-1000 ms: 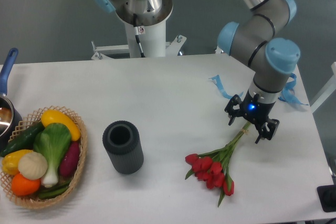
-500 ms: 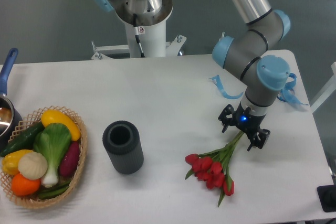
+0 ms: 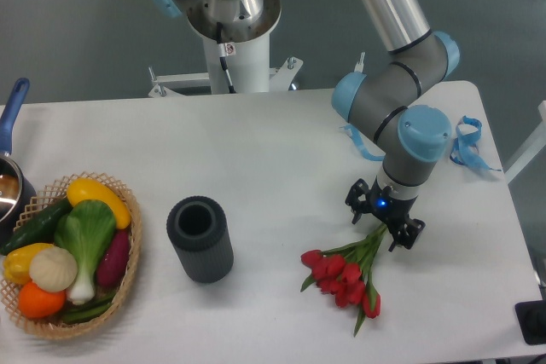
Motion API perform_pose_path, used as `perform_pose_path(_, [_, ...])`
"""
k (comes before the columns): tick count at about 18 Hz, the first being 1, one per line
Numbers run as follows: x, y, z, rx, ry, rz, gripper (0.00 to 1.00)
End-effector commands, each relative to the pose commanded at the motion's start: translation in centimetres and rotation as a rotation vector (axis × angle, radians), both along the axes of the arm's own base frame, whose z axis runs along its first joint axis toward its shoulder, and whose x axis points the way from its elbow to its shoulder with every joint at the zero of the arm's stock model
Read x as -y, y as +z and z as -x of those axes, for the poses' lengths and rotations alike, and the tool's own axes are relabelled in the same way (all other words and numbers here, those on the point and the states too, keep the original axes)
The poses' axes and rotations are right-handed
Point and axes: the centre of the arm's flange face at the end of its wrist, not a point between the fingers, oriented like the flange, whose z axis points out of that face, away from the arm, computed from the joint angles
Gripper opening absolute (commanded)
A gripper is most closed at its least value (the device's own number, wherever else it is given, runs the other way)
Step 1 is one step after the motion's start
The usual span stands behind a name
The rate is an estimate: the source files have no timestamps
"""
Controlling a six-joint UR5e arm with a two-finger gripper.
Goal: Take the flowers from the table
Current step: 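Lower the gripper onto the tulip stems and close it, then lift the grasped tulip bundle up off the table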
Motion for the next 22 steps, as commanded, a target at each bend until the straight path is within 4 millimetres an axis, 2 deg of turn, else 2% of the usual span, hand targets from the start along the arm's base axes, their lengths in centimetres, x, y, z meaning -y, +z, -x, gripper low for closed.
perform_pose_path(8, [0.0,1.0,0.3,-0.006,0.042,-0.009,0.15])
perform_pose_path(13, [0.2,2.2,1.0,-0.021,0.068,-0.027,0.13])
perform_pose_path(15, [0.3,3.9,1.3,-0.042,0.071,-0.046,0.13])
perform_pose_path(19, [0.0,11.0,0.0,-0.07,0.129,-0.186,0.13])
perform_pose_path(22, [0.3,14.9,-0.5,-0.034,0.16,-0.338,0.13])
